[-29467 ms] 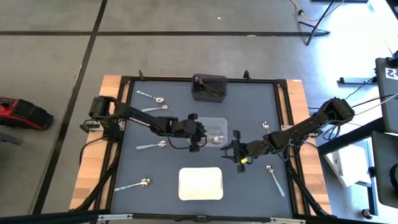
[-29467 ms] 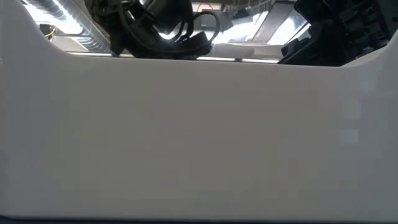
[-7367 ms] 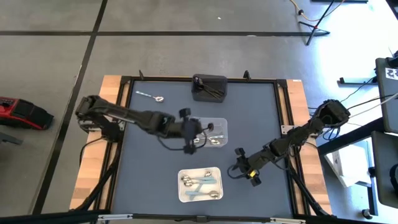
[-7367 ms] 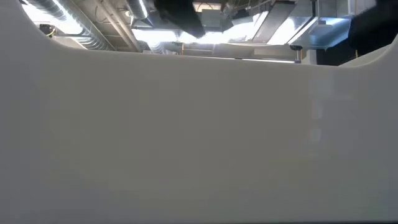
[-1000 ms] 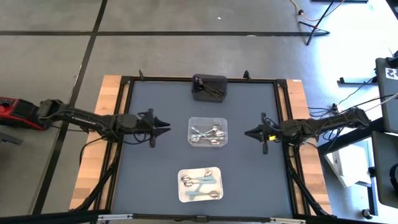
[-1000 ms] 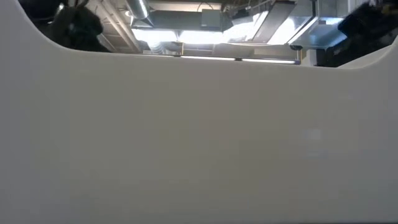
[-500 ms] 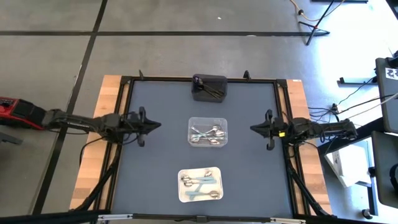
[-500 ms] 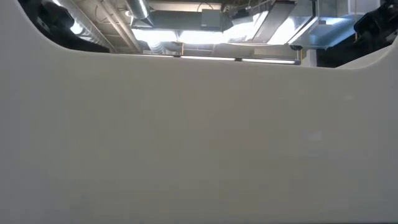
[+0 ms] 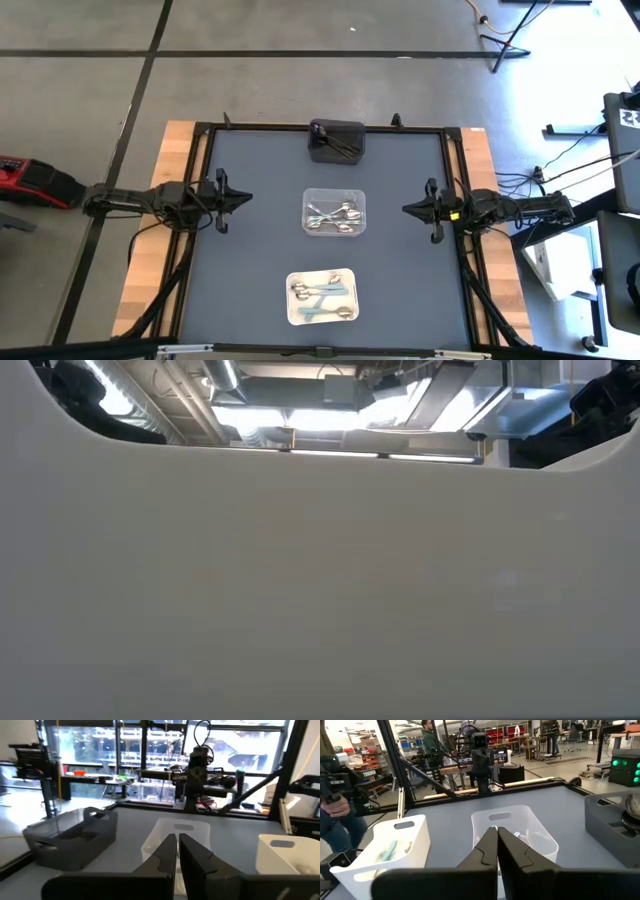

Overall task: Sort silverware by color (type)
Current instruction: Return to Home Position

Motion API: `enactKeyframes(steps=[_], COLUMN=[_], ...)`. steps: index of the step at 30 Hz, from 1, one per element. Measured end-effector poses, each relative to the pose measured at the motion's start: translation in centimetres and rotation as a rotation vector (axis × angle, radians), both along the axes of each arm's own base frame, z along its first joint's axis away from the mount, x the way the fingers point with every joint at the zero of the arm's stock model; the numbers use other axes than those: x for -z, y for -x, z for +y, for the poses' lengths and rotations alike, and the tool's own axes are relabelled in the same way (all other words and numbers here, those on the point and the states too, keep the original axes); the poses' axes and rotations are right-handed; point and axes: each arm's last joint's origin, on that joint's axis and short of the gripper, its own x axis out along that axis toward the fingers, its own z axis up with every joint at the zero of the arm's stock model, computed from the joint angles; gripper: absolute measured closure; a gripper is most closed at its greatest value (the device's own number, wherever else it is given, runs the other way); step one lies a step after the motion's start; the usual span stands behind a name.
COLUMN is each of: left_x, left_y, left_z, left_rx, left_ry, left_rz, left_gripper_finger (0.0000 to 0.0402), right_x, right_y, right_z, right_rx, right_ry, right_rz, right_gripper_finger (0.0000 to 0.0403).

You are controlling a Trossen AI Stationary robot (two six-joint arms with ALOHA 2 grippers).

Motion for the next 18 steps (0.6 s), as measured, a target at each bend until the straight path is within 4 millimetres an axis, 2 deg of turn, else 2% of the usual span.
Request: enactKeyframes(steps=[18], left_x=[0.16], left_y=[-0.14], left_z=[0.00], left_rx=[0.000], left_ry=[-0.034], left_rz=[0.027], left_gripper_finger=[0.0386], right_x=[0.37], right_y=[-0.24], right_z=[0.16], right_rx=[-0.041], right_ry=[0.072], right_rz=[-0.046], right_gripper_finger=[0.0400])
